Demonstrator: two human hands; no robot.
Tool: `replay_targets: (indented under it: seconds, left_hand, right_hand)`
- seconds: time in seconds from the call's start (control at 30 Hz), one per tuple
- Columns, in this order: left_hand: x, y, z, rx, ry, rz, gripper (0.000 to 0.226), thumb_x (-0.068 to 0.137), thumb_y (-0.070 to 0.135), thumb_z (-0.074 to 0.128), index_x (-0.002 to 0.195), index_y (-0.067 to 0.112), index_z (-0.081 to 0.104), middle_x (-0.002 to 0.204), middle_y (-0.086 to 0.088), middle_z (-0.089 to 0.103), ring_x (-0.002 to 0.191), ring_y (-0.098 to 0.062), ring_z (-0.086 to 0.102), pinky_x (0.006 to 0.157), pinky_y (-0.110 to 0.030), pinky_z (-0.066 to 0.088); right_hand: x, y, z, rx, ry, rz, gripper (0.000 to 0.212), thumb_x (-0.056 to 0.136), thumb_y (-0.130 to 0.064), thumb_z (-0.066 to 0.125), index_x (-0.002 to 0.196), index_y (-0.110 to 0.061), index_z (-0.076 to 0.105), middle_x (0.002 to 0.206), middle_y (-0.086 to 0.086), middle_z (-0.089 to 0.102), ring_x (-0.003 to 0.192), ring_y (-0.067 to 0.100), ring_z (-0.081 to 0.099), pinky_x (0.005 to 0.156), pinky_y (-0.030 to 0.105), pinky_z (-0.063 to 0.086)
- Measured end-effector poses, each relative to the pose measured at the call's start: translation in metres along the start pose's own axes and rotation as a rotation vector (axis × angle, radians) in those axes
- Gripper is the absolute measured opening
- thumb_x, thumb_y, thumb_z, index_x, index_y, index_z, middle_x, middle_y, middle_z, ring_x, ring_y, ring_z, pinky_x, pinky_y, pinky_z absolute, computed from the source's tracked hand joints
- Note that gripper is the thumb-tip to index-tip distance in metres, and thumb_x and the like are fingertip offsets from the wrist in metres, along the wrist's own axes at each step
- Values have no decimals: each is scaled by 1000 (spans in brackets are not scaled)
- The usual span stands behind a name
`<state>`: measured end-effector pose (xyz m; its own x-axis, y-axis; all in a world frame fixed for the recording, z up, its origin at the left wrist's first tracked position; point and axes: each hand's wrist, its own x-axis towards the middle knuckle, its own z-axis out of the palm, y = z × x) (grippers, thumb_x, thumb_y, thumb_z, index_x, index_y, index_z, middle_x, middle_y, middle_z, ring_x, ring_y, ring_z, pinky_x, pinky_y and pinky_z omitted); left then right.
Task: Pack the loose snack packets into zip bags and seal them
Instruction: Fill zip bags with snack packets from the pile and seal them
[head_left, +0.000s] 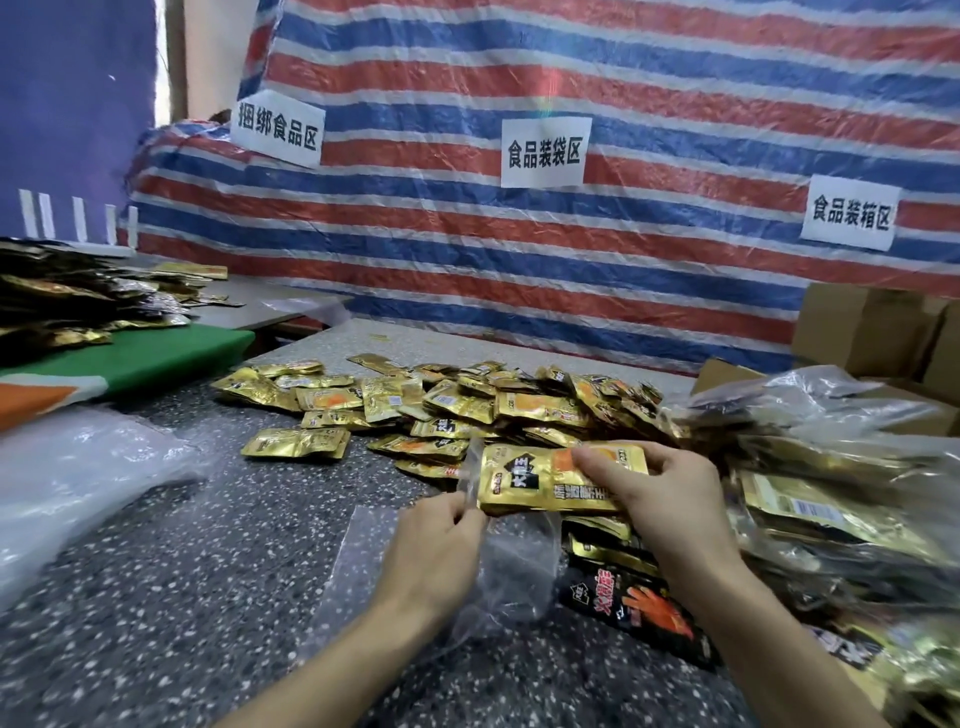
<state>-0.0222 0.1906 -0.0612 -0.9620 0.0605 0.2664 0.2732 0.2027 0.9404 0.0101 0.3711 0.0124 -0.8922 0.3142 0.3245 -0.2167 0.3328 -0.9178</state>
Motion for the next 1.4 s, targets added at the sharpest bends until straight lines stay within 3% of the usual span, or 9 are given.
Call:
replay_targets:
  seconds: [0.13,0.33,0.47,0.57,0.77,0.93,1.1,1.27,1.4]
  left_hand:
    - [-3,4,-1,-44,-12,13,40,104,30,44,69,13,51,59,1,45,57,-17,39,59,-36,34]
    - [-16,24,4,-231,-127,97,48,97,39,47,67,5,61,58,-3,64,50,-15,58,54,-23,49]
    - [-17,31,3,-398,-173,98,48,105,31,42,97,-13,62,89,-38,63,81,-51,64,76,-58,57]
    - [-15,35,-1,-398,-125,153,47,103,29,41,88,-7,66,79,-19,72,72,-25,71,62,-27,58]
    - [-17,39,-1,-280,-83,273,38,97,41,44,73,26,71,62,11,62,58,-7,56,58,-18,45]
    - [-21,51,-5,-488,-58,346,38,100,27,44,77,27,74,50,18,54,44,4,48,44,-5,36]
    - [-23,56,-9,-587,-44,367,36,94,28,47,66,22,69,49,12,53,42,2,47,42,-8,37]
    - [-23,57,-14,-573,11,350,35,91,36,51,63,23,66,49,6,48,42,-5,42,39,-14,34]
    - [-21,55,-18,-531,53,328,37,89,42,51,65,18,64,51,3,45,44,-10,39,39,-17,30]
  right_hand:
    - [3,2,0,-73,13,11,5,86,-26,78,88,-24,74,76,-4,76,73,17,74,66,40,60]
    - [-6,4,18,246,-194,263,13,89,-12,75,99,-19,73,104,16,70,84,34,73,53,37,57]
    - [-9,-3,20,300,-308,303,29,80,6,71,106,-5,67,99,19,72,82,31,70,58,39,58]
    - [-10,-13,11,292,-262,207,60,55,8,84,111,-10,69,100,17,75,86,31,76,74,46,62]
    - [-13,-27,-11,-302,-483,177,55,43,-38,98,75,0,75,67,5,73,56,17,65,61,32,52]
    - [4,-30,-19,423,-486,252,31,64,-3,80,93,4,76,91,17,74,71,24,72,61,31,58]
    - [16,-16,-5,752,-506,256,62,56,-41,94,104,-5,79,109,15,74,89,27,72,74,36,60]
    - [47,6,16,-111,-171,-18,7,85,-26,77,81,-21,75,85,-1,76,94,28,70,76,31,57]
    - [63,38,25,-967,-401,-26,28,90,-25,66,116,-17,65,118,8,66,113,26,61,98,39,50]
